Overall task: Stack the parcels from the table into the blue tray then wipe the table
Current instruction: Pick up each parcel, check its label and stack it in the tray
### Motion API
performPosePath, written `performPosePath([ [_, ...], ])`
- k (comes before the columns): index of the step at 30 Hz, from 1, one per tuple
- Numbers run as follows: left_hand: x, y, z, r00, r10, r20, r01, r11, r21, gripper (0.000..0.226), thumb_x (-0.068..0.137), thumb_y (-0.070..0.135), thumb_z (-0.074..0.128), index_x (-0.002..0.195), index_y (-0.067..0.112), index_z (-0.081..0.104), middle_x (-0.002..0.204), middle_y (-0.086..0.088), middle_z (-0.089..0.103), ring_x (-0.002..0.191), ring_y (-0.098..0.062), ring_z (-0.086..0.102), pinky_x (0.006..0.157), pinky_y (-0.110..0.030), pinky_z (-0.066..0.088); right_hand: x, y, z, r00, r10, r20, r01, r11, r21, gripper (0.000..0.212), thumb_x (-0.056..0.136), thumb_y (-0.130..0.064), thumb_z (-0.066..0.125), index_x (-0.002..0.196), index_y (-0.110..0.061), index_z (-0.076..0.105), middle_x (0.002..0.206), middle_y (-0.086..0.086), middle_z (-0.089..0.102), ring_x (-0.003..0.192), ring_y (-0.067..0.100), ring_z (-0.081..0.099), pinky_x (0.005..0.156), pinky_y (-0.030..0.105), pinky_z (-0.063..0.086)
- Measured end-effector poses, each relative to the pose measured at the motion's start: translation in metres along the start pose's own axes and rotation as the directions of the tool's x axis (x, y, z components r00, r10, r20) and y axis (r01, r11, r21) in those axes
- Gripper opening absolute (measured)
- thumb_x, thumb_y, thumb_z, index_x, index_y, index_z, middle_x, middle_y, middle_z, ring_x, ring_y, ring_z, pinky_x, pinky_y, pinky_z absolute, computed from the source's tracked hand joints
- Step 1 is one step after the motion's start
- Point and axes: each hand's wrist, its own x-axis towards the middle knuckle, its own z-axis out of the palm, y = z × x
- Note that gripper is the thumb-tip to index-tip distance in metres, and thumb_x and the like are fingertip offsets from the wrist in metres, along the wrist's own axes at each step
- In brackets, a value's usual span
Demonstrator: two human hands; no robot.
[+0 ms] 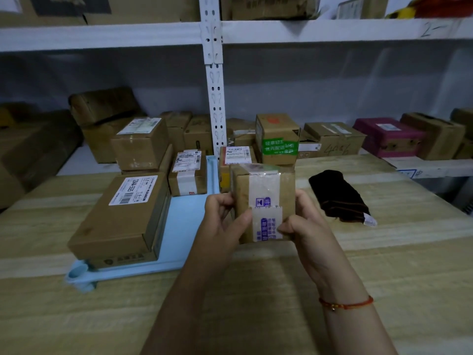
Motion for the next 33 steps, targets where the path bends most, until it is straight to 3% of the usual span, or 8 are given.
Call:
performPosePath([
  [4, 0.002, -0.006, -0.002, 0.999, 0.034, 0.013, -0.035, 0.998, 0.043, 0.03, 0.088, 0.014, 0.063, 0.111, 0.012, 0.045, 0.135, -0.005, 0.053, 0.124, -0.015, 0.053, 0.077, -0.016, 0.055, -0.002, 0.0, 0.001, 1.0, -0.009, 0.004, 0.009, 1.0, -0.024, 0.062, 0.062, -0.009, 0.054, 0.122, -0.022, 0.06, 0.098, 0.002, 0.071, 0.083, 0.013, 0.066, 0.059, 0.021, 0.051],
  [10, 0.002, -0.01, -0.003, 0.996, 0.088, 0.02, -0.089, 0.994, 0.057, 0.047, 0.068, 0.037, 0.078, 0.1, 0.025, 0.046, 0.151, 0.004, 0.039, 0.137, -0.007, 0.038, 0.099, -0.031, 0.051, -0.006, -0.005, 0.008, 1.0, -0.015, -0.004, 0.015, 0.998, -0.063, 0.058, 0.071, -0.028, 0.073, 0.126, -0.032, 0.054, 0.108, -0.006, 0.073, 0.098, 0.011, 0.07, 0.071, 0.026, 0.057],
  [13, 0.001, -0.01, -0.002, 0.995, 0.102, 0.014, -0.102, 0.989, 0.104, 0.04, 0.074, 0.03, 0.075, 0.102, 0.028, 0.047, 0.153, 0.006, 0.034, 0.139, -0.006, 0.034, 0.092, -0.011, 0.047, -0.007, -0.006, 0.016, 0.993, -0.026, -0.118, 0.005, 0.984, -0.175, 0.09, 0.055, -0.045, 0.085, 0.134, -0.035, 0.043, 0.111, -0.01, 0.068, 0.101, 0.006, 0.067, 0.073, 0.026, 0.059],
  [16, 0.0, -0.011, 0.0, 0.994, 0.102, 0.027, -0.105, 0.986, 0.132, 0.051, 0.069, 0.042, 0.073, 0.113, 0.034, 0.048, 0.151, 0.01, 0.038, 0.136, -0.002, 0.037, 0.102, -0.024, 0.045, -0.008, -0.007, 0.023, 0.981, -0.053, -0.186, 0.007, 0.971, -0.238, 0.119, 0.047, -0.046, 0.092, 0.145, -0.028, 0.027, 0.113, -0.01, 0.059, 0.1, 0.009, 0.066, 0.073, 0.032, 0.062],
  [18, -0.002, -0.01, 0.002, 0.993, 0.113, 0.041, -0.118, 0.977, 0.176, 0.047, 0.081, 0.03, 0.072, 0.121, 0.037, 0.047, 0.149, 0.014, 0.04, 0.132, 0.003, 0.039, 0.105, -0.022, 0.042, -0.008, -0.007, 0.026, 0.97, -0.063, -0.234, 0.0, 0.966, -0.259, 0.123, 0.047, -0.041, 0.088, 0.147, -0.021, 0.02, 0.111, -0.011, 0.055, 0.098, 0.009, 0.064, 0.077, 0.038, 0.061],
  [27, -0.003, -0.007, 0.005, 0.982, 0.182, 0.041, -0.186, 0.958, 0.219, 0.039, 0.083, 0.022, 0.048, 0.114, 0.04, 0.06, 0.137, 0.024, 0.05, 0.131, 0.007, 0.041, 0.113, -0.026, 0.034, -0.005, -0.003, 0.025, 0.91, -0.002, -0.415, -0.055, 0.991, -0.126, 0.088, 0.066, -0.025, 0.089, 0.13, -0.022, 0.027, 0.104, -0.001, 0.055, 0.093, 0.015, 0.064, 0.07, 0.037, 0.06],
  [31, -0.003, -0.005, 0.006, 0.978, 0.204, -0.049, -0.189, 0.958, 0.216, 0.032, 0.086, 0.018, 0.049, 0.104, 0.039, 0.065, 0.126, 0.022, 0.058, 0.12, 0.01, 0.05, 0.098, -0.009, 0.04, -0.001, 0.001, 0.021, 0.895, 0.073, -0.44, -0.071, 0.997, 0.019, 0.096, 0.056, -0.036, 0.082, 0.136, -0.017, 0.034, 0.109, 0.004, 0.061, 0.097, 0.021, 0.067, 0.077, 0.043, 0.06],
  [33, -0.002, -0.005, 0.005, 0.972, 0.201, -0.125, -0.171, 0.961, 0.218, 0.036, 0.093, 0.007, 0.05, 0.102, 0.039, 0.064, 0.121, 0.023, 0.058, 0.116, 0.007, 0.054, 0.095, -0.015, 0.045, 0.001, 0.004, 0.019, 0.89, 0.107, -0.443, -0.079, 0.994, 0.082, 0.093, 0.05, -0.039, 0.081, 0.131, -0.017, 0.041, 0.113, 0.006, 0.064, 0.099, 0.022, 0.068, 0.082, 0.046, 0.059],
])
